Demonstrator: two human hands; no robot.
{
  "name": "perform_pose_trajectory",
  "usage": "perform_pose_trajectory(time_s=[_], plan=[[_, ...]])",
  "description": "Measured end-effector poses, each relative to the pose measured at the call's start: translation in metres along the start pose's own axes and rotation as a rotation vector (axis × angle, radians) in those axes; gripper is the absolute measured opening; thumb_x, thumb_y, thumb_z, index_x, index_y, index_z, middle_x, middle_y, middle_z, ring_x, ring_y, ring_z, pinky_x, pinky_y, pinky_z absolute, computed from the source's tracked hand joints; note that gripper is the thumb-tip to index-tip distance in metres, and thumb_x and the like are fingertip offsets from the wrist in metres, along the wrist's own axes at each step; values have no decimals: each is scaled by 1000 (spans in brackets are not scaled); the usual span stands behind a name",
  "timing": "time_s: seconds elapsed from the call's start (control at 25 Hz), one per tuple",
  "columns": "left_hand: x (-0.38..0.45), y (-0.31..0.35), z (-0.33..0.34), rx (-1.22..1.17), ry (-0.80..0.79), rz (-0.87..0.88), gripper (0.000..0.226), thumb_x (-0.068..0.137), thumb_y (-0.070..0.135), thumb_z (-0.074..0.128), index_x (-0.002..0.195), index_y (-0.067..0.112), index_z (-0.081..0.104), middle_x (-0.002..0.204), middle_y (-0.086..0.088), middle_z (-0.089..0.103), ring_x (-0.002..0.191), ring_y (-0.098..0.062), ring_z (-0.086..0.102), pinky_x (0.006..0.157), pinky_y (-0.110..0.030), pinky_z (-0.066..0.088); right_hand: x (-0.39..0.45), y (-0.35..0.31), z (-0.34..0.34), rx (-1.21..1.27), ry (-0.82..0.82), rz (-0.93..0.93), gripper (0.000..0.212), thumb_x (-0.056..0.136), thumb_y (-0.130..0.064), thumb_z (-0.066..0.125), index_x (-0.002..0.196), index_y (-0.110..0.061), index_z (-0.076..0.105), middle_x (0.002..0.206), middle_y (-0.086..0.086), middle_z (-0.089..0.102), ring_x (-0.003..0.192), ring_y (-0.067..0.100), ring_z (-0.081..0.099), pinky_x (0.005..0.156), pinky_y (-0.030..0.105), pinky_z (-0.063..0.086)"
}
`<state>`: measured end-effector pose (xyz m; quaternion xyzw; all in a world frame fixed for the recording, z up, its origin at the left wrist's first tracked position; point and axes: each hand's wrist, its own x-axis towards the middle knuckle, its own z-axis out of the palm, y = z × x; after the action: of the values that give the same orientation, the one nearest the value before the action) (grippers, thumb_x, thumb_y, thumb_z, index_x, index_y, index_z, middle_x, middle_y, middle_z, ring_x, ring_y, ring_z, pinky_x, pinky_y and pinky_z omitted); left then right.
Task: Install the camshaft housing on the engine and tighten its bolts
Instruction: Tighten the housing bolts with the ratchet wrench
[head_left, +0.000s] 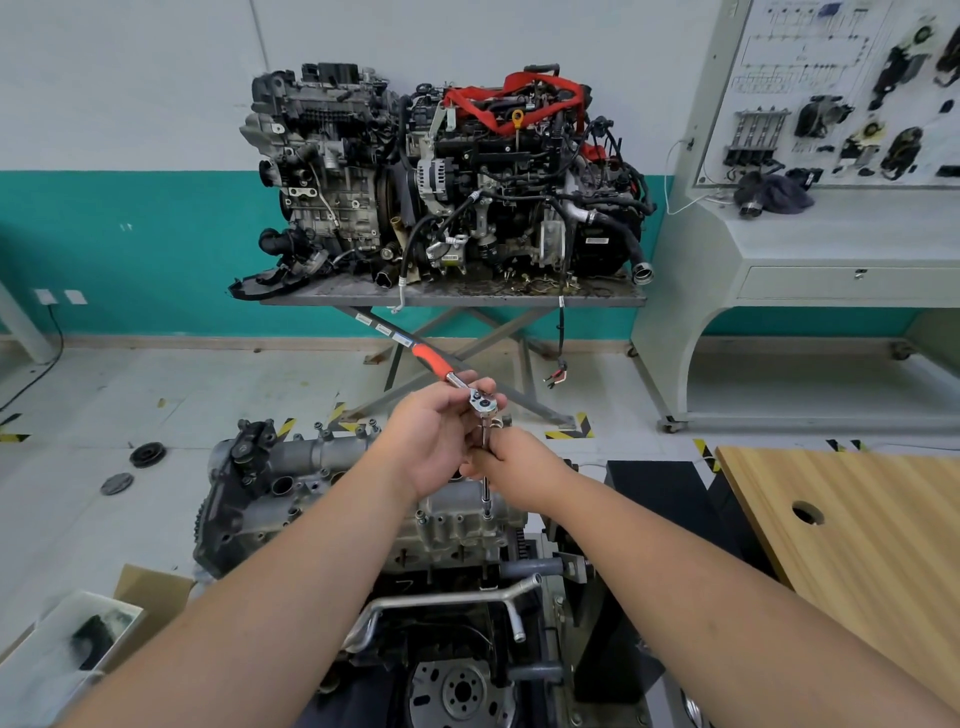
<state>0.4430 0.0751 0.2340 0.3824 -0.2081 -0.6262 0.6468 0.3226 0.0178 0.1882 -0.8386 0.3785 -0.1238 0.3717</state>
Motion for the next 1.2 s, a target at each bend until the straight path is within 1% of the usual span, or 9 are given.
perform_pose_trajectory(time_s=[0.16, 0.28, 0.48, 0.56, 0.64, 0.8, 0.92, 1.04, 1.2], plan=[[3, 1, 5, 30, 14, 8, 15, 101, 5, 39, 109, 11, 49, 75, -1, 66, 71, -20, 69, 53, -25, 53, 0, -1, -1, 13, -13, -13, 16, 96, -18, 48, 83, -15, 57, 77, -7, 65, 66, 19, 55, 65, 35, 47], [2, 3, 9, 75, 7, 34, 13, 101, 2, 39, 106, 9, 49, 72, -2, 64, 67, -20, 67, 53, -26, 53, -1, 0, -1, 31, -18, -12, 16, 98, -21, 48, 89, -14, 59, 88, -2, 70, 75, 25, 63, 71, 39, 52], [7, 3, 14, 172, 65, 44, 10, 100, 2, 45, 105, 8, 51, 71, -3, 62, 59, -17, 63, 47, -23, 49, 0, 1, -1, 59, -30, -24, 16, 98, -20, 48, 84, -19, 56, 89, -1, 70, 72, 16, 59, 72, 36, 50], [7, 1, 15, 281, 77, 49, 7, 98, 4, 52, 104, 8, 52, 71, -3, 61, 55, -15, 60, 47, -24, 48, 1, 3, 0, 58, -34, -27, 15, 98, -20, 47, 86, -18, 57, 89, -3, 70, 78, 14, 62, 78, 37, 51], [7, 3, 15, 388, 79, 52, 4, 97, 4, 53, 98, 7, 54, 72, -6, 63, 55, -16, 60, 50, -27, 48, 1, 5, 1, 74, -31, -36, 12, 100, -20, 46, 95, -18, 57, 96, 0, 71, 92, 17, 67, 88, 42, 53], [9, 14, 15, 620, 83, 2, 18, 97, 9, 46, 84, 6, 58, 77, -9, 74, 65, -21, 69, 58, -32, 43, 0, 6, 1, 89, -29, -71, 15, 102, -23, 46, 117, -24, 50, 108, 1, 69, 102, 13, 67, 93, 42, 53], [8, 17, 14, 516, 87, -66, 20, 96, 7, 43, 88, 0, 60, 83, -14, 75, 75, -23, 72, 49, -25, 47, 0, 5, 2, 8, -27, -83, 13, 102, -24, 46, 104, -16, 57, 102, 0, 70, 99, 23, 67, 90, 47, 53], [6, 17, 15, 395, 98, -107, 27, 95, 4, 41, 95, -11, 64, 80, -19, 73, 70, -21, 72, 50, -23, 55, 1, 3, 2, -14, -27, -46, 25, 103, -24, 46, 103, -5, 62, 103, 5, 72, 97, 27, 68, 89, 49, 53], [6, 18, 20, 265, 116, -128, 27, 95, 0, 39, 104, -12, 62, 74, -18, 72, 64, -19, 70, 52, -22, 58, 0, 2, 1, -36, -28, -55, 23, 103, -26, 44, 103, -7, 58, 104, 2, 72, 96, 25, 69, 88, 48, 55]])
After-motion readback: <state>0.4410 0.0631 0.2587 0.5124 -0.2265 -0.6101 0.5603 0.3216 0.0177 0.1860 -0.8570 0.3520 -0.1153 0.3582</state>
